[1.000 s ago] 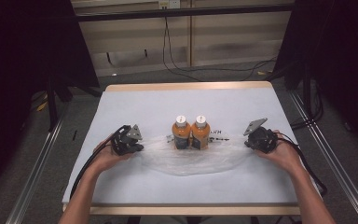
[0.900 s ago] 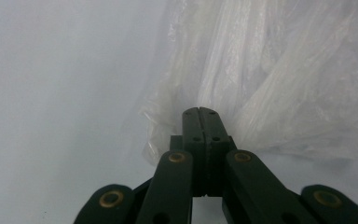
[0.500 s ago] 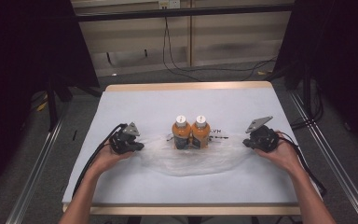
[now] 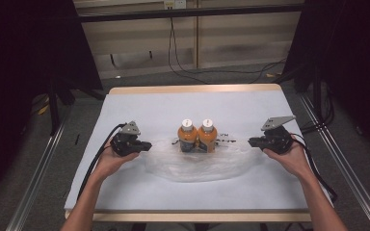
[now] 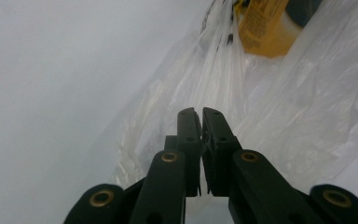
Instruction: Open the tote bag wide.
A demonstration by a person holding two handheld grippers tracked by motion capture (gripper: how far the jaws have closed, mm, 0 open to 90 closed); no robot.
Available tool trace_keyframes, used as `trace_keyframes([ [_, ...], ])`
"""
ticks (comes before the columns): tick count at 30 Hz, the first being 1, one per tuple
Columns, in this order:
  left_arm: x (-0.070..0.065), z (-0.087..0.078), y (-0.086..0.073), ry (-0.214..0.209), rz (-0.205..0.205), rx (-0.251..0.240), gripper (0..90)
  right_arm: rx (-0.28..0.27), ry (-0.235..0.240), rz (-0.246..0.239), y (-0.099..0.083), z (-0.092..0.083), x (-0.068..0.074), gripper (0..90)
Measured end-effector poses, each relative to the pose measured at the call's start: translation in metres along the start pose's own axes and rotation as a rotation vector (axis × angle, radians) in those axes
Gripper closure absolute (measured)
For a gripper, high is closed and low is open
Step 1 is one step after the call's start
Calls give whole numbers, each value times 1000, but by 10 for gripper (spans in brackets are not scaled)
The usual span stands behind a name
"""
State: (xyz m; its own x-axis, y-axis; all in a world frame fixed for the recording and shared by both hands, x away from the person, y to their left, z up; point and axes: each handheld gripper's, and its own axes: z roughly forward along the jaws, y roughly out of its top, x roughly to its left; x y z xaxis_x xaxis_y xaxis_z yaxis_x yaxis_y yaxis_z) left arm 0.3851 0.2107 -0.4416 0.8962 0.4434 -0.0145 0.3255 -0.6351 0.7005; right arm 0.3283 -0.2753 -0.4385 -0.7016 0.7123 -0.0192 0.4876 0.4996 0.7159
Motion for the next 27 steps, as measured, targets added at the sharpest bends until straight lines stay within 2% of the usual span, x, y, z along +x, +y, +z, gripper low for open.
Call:
trace_keyframes([
  [3, -1, 0, 1, -27, -28, -46, 833, -38, 26, 18, 2, -1, 0, 844],
  [9, -6, 1, 5, -30, -46, -72, 820, -64, 45, 36, 5, 4, 4, 855],
  [11, -8, 2, 6, -34, -44, -78, 822, -65, 45, 35, 6, 4, 5, 856],
  [13, -17, 3, 9, -50, -39, -102, 830, -83, 62, 30, 10, 3, 11, 860],
  [17, -29, 5, 17, -90, 6, -102, 886, -104, 77, 30, 15, 2, 14, 869],
  [20, -37, 7, 23, -111, 28, -100, 891, -123, 86, 34, 20, 0, 16, 876],
  [23, -43, 10, 28, -140, 24, -121, 899, -135, 101, 46, 23, 1, 20, 883],
  [25, -45, 11, 31, -145, 32, -122, 900, -135, 106, 48, 27, 3, 22, 890],
  [27, -49, 13, 32, -148, 19, -142, 900, -137, 116, 41, 31, 5, 23, 894],
])
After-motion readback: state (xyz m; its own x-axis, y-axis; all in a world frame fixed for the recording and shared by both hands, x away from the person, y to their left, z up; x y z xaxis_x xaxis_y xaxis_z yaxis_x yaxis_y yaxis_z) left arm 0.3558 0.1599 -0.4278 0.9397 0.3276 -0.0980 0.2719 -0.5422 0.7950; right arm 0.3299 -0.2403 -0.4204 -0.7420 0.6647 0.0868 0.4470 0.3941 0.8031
